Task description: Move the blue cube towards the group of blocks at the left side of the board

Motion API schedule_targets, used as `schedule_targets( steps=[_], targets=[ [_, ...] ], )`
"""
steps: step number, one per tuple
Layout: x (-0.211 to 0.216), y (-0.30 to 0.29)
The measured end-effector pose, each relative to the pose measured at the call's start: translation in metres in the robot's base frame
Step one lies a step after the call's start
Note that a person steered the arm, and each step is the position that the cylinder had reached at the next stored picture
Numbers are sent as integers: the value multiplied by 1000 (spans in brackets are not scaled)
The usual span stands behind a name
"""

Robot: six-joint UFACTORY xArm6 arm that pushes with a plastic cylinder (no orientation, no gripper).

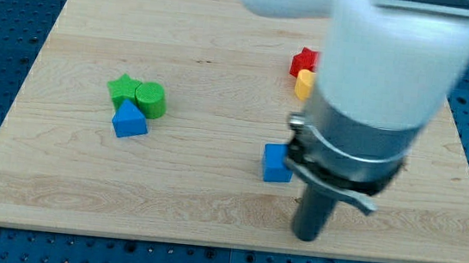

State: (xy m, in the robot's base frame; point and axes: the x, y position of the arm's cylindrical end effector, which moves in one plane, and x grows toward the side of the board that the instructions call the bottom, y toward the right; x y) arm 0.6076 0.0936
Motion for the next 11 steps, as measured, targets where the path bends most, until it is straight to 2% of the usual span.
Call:
schedule_targets(
  steps=[1,2,3,6,7,9,10,11],
  targets=[
    [-52,30],
    [-75,2],
    [-75,-47],
    [-64,-79],
    [-68,-103],
    [-72,-109],
    [-89,-118],
    [-57,-119]
  ],
)
